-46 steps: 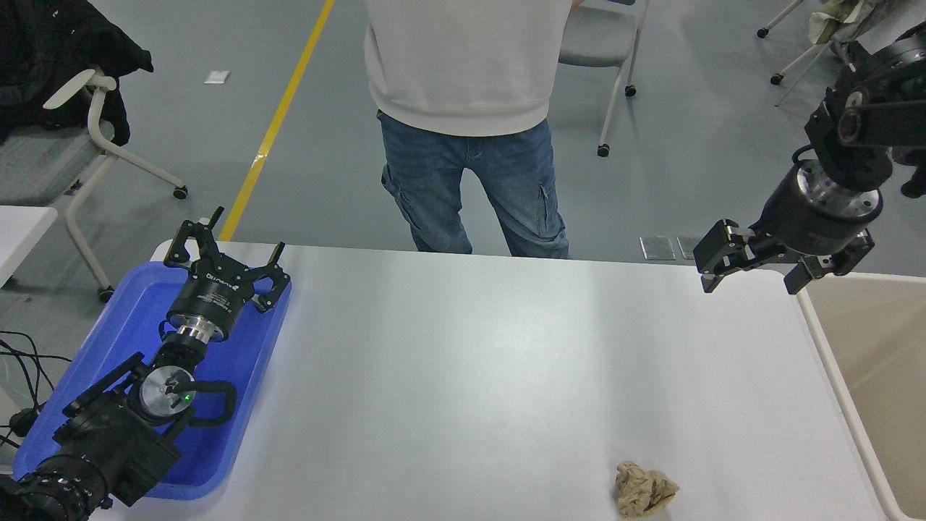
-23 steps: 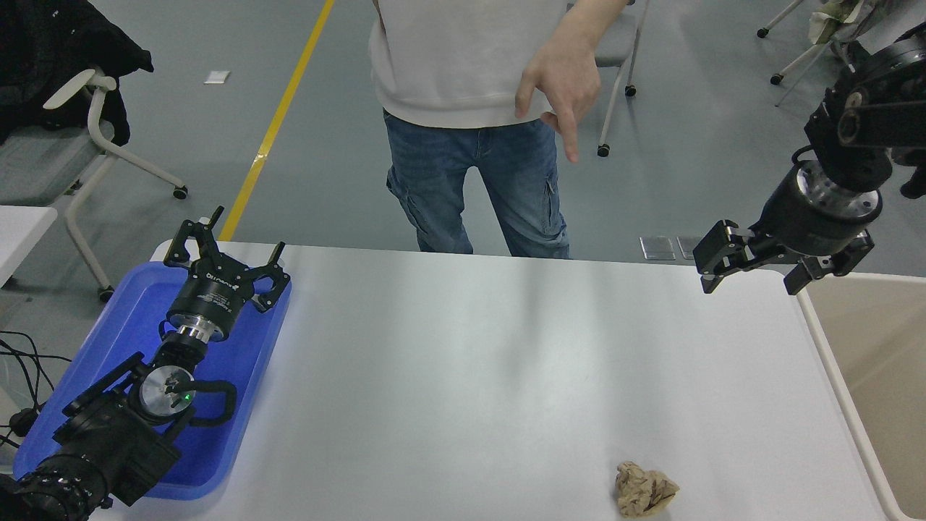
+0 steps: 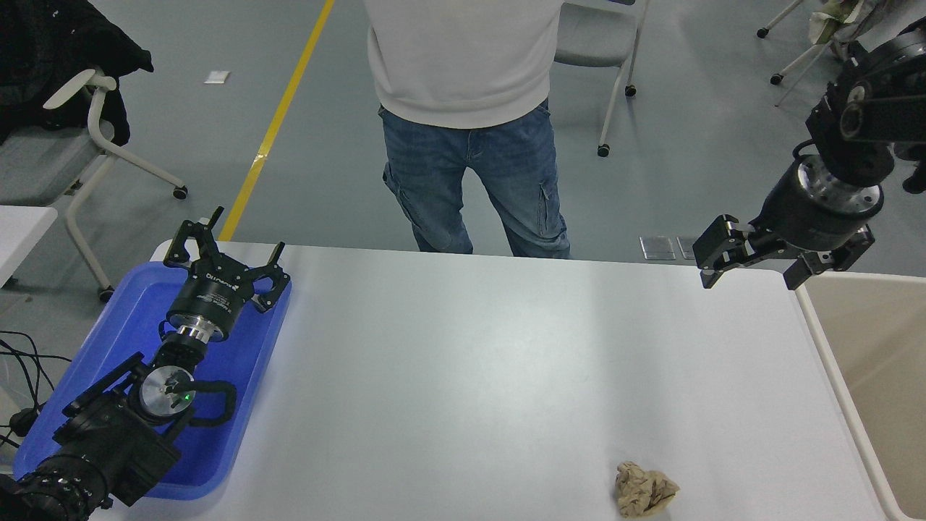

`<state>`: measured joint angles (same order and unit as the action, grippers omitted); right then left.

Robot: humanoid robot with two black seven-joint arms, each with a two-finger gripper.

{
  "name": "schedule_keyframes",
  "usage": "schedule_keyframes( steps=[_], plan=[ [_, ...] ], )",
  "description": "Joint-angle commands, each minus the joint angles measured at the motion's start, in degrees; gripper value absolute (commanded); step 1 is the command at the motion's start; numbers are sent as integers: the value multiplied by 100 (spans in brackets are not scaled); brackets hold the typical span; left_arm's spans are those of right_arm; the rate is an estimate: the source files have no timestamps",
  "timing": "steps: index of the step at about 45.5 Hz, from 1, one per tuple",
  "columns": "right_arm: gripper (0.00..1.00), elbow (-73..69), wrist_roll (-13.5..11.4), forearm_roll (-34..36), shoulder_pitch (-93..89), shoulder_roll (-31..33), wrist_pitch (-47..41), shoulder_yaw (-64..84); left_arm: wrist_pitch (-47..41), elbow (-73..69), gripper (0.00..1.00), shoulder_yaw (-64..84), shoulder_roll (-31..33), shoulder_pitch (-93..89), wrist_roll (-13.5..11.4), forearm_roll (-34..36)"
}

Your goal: Pick up paper ball place in dustbin

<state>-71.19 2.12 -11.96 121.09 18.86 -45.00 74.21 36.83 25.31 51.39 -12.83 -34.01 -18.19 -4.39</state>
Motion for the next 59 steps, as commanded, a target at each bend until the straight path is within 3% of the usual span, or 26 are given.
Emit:
schedule_keyframes(
  steps=[1, 24, 41, 51, 59],
  plan=[
    [100, -17, 7, 18, 2, 101, 0, -38, -1, 0, 100, -6, 0, 0, 0, 0],
    [100, -53, -1, -113, -1184, 136, 0, -442, -1, 0, 100, 3, 0, 0, 0, 0],
    [100, -26, -1, -1757, -2678, -224, 140, -1637, -1, 0, 100, 3, 0, 0, 0, 0],
    [97, -9, -1, -1713, -3206, -365, 1361, -1849, -1, 0, 100, 3, 0, 0, 0, 0],
    [97, -9, -1, -1661, -3373, -374, 1582, -1867, -9, 0, 100, 3, 0, 0, 0, 0]
  ],
)
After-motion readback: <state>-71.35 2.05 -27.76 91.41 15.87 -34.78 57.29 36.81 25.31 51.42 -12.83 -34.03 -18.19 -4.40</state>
